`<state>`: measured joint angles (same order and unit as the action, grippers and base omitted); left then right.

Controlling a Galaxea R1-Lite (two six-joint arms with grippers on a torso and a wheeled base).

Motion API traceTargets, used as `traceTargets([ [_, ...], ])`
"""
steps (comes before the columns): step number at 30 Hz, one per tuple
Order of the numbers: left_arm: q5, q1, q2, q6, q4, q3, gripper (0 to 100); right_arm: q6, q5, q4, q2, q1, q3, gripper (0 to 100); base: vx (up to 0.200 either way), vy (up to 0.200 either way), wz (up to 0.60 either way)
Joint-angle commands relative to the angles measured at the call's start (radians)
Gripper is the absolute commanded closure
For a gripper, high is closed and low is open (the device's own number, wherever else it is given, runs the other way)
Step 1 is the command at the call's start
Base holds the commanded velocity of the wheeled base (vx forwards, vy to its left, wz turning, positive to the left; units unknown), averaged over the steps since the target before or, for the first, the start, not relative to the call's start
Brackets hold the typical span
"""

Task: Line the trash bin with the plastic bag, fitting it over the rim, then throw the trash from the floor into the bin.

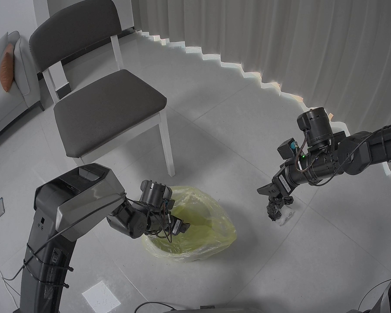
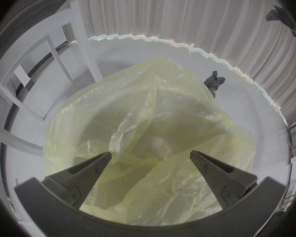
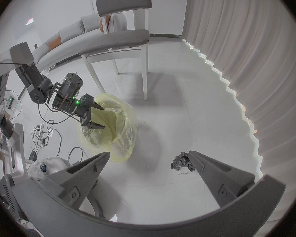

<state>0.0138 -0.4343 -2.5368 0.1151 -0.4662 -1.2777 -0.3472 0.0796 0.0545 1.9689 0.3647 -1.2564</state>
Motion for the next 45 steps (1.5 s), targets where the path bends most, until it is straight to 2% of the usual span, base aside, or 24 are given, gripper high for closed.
traceTargets([
  [1, 0.009, 0.000, 0.049, 0.021, -0.006, 0.095, 0, -0.001, 0.000, -0.001, 0.001, -0.003, 0.012, 0, 0.000, 0.000, 0.00],
  [6, 0.018, -0.001, 0.102, 0.055, -0.034, 0.198, 0, -0.004, 0.000, -0.001, -0.001, -0.001, 0.018, 0, 0.000, 0.000, 0.00],
  [7, 0.043, -0.004, 0.148, 0.054, -0.074, 0.273, 0, -0.004, 0.000, -0.002, -0.004, 0.002, 0.026, 0, 0.000, 0.000, 0.00],
  [12, 0.143, -0.024, 0.244, 0.044, -0.115, 0.422, 0, -0.004, 0.014, -0.012, -0.004, 0.007, 0.043, 0, 0.000, 0.000, 0.00],
  [20, 0.248, -0.083, 0.375, -0.003, -0.123, 0.600, 0, -0.004, 0.028, -0.013, -0.028, 0.008, 0.063, 0, 0.000, 0.000, 0.00],
  [23, 0.259, -0.083, 0.397, -0.012, -0.152, 0.643, 0, -0.004, 0.028, -0.013, -0.032, 0.008, 0.066, 0, 0.000, 0.000, 0.00],
  [27, 0.252, -0.066, 0.371, -0.023, -0.230, 0.618, 0, -0.004, 0.028, -0.015, -0.030, 0.008, 0.066, 0, 0.000, 0.000, 0.00],
  [28, 0.244, -0.055, 0.348, -0.051, -0.269, 0.575, 0, -0.004, 0.026, -0.015, -0.030, 0.010, 0.064, 0, 0.000, 0.000, 0.00],
  [33, 0.163, -0.034, 0.236, -0.097, -0.266, 0.412, 0, -0.004, 0.026, -0.015, -0.027, 0.010, 0.066, 0, 0.000, 0.000, 0.00],
  [35, 0.161, -0.035, 0.204, -0.097, -0.258, 0.388, 0, -0.004, 0.026, -0.015, -0.027, 0.008, 0.068, 0, 0.000, 0.000, 0.00],
  [40, 0.163, -0.069, 0.122, -0.098, -0.189, 0.305, 0, -0.004, 0.026, -0.015, -0.024, 0.007, 0.068, 0, 0.000, 0.000, 0.00],
  [45, 0.163, -0.078, 0.064, -0.097, -0.051, 0.175, 0, -0.004, 0.026, -0.015, -0.025, 0.007, 0.068, 0, 0.000, 0.000, 0.00],
])
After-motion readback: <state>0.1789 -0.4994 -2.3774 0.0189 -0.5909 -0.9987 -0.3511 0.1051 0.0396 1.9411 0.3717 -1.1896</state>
